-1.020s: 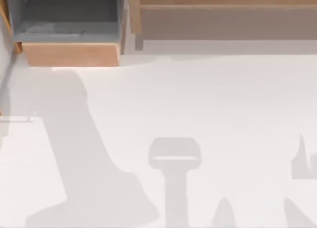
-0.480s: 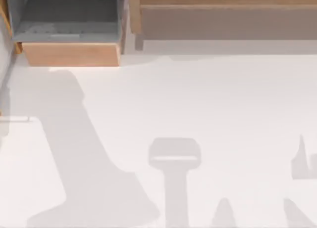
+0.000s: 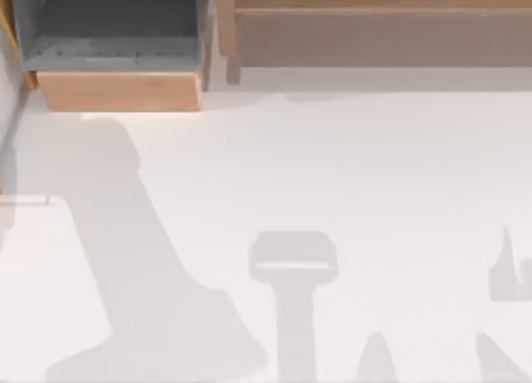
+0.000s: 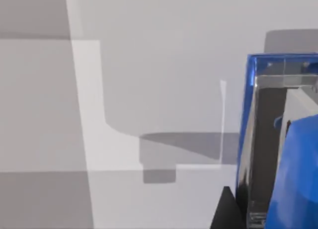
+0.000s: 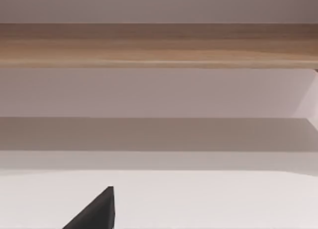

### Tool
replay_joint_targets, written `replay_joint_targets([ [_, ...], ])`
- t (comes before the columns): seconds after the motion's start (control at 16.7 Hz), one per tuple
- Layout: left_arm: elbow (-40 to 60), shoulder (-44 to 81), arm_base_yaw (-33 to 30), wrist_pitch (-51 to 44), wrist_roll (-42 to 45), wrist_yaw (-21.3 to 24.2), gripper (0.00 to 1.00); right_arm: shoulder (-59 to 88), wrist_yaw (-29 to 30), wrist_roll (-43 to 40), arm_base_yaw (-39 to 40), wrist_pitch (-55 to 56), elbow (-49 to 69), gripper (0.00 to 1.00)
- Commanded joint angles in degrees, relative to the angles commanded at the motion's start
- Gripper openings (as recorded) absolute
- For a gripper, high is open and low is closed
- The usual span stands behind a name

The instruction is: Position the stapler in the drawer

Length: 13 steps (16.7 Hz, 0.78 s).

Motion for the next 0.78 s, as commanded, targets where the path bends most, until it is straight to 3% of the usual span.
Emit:
replay_joint_targets([
  [0.48, 0.00, 0.00, 0.00, 0.00, 0.00, 0.00, 0.98, 0.00, 0.00, 0.00, 0.00, 0.00, 0.00, 1.00],
  [0.78, 0.00, 0.00, 0.00, 0.00, 0.00, 0.00, 1.00, 0.00, 0.00, 0.00, 0.00, 0.00, 0.00, 1.00],
])
